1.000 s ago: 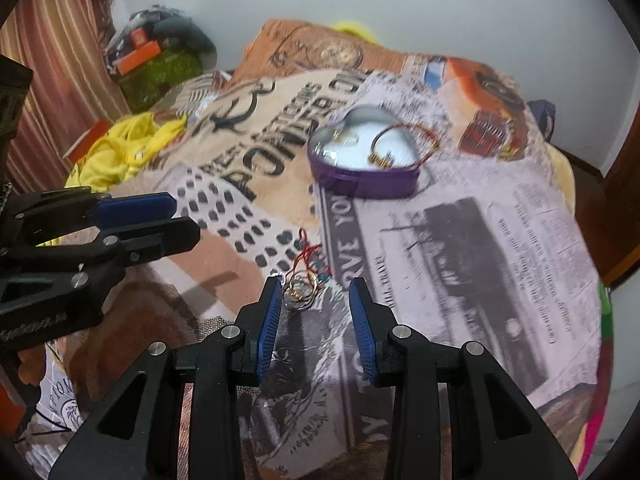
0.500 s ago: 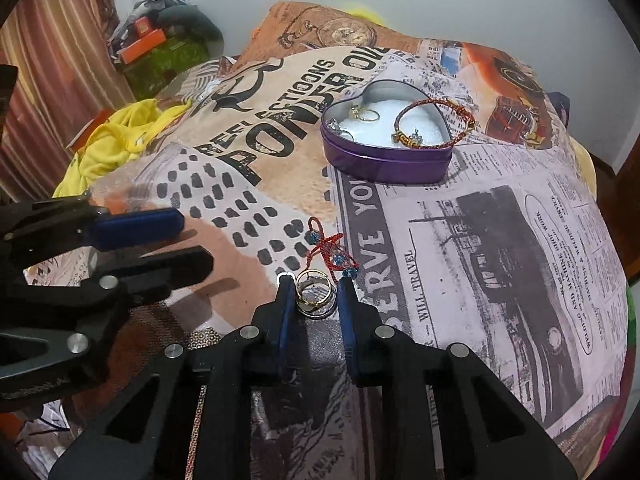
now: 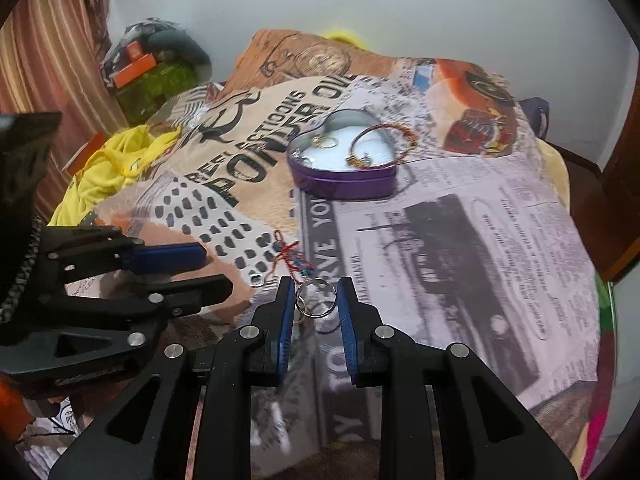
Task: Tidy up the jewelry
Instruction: 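Close the left tool on a small ring while the right tool grasps a gold ring, then carry both held rings up over the purple heart tin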
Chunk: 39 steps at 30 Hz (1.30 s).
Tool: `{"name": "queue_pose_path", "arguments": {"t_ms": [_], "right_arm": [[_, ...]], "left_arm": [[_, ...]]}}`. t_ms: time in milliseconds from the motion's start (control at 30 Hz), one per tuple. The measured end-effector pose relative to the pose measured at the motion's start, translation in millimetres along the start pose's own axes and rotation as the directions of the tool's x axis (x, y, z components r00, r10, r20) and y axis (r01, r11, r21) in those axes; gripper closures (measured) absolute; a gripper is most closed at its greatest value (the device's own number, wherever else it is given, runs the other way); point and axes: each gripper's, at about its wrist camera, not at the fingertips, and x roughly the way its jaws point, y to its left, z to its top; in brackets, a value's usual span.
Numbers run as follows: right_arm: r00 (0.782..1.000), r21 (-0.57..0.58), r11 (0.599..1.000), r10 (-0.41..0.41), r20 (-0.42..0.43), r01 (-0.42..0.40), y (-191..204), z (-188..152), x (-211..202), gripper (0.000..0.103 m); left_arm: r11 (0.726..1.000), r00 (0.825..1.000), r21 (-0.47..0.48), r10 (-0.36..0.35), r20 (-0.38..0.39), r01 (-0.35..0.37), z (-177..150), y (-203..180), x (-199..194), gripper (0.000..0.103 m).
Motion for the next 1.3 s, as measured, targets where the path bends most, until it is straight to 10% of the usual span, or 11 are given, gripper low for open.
{"name": "queue_pose_path", "arguments": {"t_ms": [833,1300], "right_arm": [[0.999,0.042,0.999,-0.001,0.051,-0.001,-27.0,-8.9,-17.1,0.083],[0.992,0.041,0.999,-0.019,0.127,0.014,-26.8,14.6,-36.0,0.083]], "left_arm": [[0.997,0.999,0.056,0.05,-0.015,-0.049,5.3,-13.8,21.2,0.094],[0.998,0.989,0.011,0.067,0.134,-0.069,36.1,1.4,-32.0,0.094]]}}
